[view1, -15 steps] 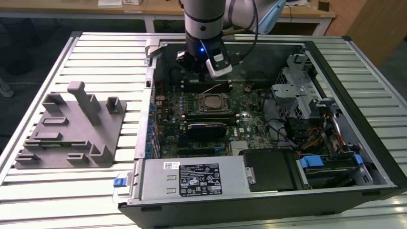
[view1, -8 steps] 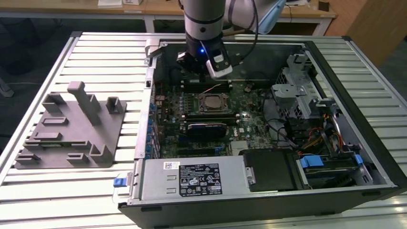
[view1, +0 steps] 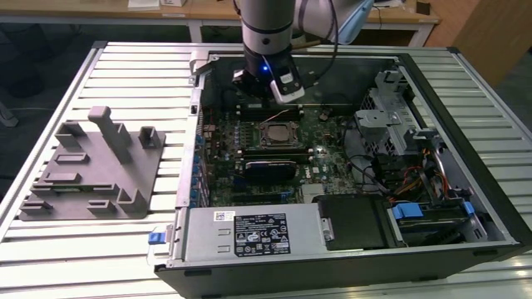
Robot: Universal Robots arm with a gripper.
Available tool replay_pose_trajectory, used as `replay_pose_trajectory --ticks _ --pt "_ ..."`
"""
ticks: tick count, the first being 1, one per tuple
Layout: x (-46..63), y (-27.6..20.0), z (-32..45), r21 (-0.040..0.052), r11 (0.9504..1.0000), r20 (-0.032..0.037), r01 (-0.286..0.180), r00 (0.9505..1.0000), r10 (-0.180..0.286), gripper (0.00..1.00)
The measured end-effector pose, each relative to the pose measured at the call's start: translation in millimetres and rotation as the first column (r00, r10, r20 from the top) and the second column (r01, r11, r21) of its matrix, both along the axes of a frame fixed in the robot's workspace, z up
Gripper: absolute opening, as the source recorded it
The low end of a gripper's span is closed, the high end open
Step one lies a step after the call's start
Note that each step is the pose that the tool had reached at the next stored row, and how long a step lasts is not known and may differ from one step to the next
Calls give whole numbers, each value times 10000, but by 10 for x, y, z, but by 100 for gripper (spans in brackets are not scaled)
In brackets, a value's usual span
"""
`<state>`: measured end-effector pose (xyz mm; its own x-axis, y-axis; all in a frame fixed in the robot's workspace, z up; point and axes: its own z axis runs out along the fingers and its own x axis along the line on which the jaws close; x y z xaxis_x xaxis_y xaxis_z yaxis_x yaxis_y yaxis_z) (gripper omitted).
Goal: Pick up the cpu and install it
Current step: 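Install the first cpu locking lever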
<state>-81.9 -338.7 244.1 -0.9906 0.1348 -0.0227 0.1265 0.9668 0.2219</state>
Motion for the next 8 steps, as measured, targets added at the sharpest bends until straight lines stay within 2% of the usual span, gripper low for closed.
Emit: replay_pose_trajectory --ticks 8 --pt "14 0 -27 -3 10000 89 14 10000 -14 11"
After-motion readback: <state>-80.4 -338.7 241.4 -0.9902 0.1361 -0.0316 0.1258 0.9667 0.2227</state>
